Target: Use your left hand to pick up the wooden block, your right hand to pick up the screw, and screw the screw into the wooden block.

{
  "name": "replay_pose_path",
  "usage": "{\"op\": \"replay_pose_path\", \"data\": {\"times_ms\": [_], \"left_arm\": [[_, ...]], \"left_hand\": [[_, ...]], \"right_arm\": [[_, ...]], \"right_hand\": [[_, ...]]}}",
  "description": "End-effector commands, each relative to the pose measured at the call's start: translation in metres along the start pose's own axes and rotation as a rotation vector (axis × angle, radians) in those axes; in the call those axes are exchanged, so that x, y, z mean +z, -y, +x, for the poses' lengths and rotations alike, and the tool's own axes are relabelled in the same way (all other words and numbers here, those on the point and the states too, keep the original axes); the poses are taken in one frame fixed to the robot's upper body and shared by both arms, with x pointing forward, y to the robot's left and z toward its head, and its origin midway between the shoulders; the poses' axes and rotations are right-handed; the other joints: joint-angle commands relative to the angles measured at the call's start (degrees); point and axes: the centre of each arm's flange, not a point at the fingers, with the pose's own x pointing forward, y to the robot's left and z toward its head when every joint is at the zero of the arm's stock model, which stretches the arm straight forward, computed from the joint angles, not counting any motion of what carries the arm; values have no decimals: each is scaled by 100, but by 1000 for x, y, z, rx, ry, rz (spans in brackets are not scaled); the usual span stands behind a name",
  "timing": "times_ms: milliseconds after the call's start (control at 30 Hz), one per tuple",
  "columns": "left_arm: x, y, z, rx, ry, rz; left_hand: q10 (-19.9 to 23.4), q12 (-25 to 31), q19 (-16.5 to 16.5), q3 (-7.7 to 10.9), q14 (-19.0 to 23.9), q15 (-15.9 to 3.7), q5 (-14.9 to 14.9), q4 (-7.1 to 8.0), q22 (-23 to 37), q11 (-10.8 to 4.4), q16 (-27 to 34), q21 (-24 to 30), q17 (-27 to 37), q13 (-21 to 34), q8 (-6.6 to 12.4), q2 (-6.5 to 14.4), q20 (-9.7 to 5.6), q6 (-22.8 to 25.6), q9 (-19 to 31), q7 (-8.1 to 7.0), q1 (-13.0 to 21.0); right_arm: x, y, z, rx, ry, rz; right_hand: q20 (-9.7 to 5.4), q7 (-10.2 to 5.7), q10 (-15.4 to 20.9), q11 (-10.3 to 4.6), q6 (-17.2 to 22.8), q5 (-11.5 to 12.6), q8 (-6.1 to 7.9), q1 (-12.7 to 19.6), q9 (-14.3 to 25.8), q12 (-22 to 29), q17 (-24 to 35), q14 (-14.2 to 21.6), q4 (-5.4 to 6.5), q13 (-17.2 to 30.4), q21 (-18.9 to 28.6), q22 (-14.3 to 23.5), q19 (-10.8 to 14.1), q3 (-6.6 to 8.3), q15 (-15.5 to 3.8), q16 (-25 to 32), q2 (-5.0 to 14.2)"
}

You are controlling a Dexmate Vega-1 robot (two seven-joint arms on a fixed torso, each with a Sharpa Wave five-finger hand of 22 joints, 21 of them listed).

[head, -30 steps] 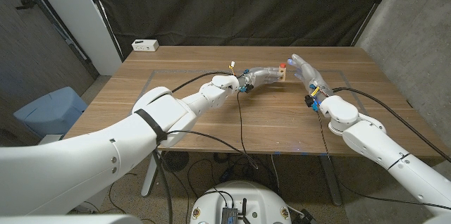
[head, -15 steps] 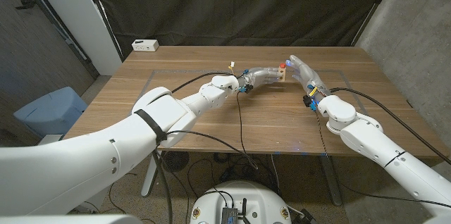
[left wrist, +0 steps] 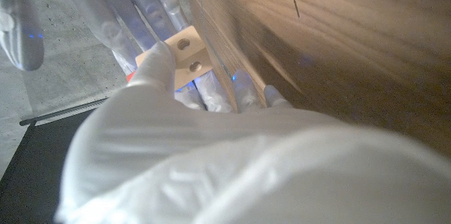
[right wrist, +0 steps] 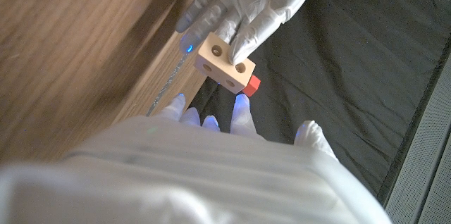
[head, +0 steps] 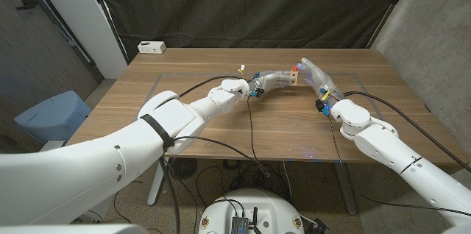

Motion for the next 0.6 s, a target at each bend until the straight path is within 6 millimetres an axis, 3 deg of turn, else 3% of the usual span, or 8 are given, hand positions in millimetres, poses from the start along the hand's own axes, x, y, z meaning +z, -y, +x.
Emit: {"op": "replay_pose_path", "data": {"times_ms": [33, 600], "left_arm": [[0, 0, 1, 4, -8, 0], [-1, 2, 2, 5, -12, -3]], "left_hand": [[25, 37, -16, 8, 20, -327, 27, 9, 24, 23, 21, 29, 15, 15, 50, 30, 16, 110, 33, 43, -11], [25, 37, -19, 8, 21, -323, 28, 13, 24, 23, 22, 28, 16, 15, 52, 33, 12, 115, 34, 56, -17]], "right_arm": [[0, -3, 0, 13, -4, -2], [3, -8, -4, 23, 0, -7]], "right_hand": [[22, 14, -213, 19, -2, 31, 10, -15, 13, 7, 7, -485, 1, 13, 26, 17, 10, 27, 38, -13, -14], [14, 14, -212, 10, 12, 34, 18, -14, 13, 11, 7, -477, 1, 14, 29, 17, 19, 36, 33, -9, -3]]}}
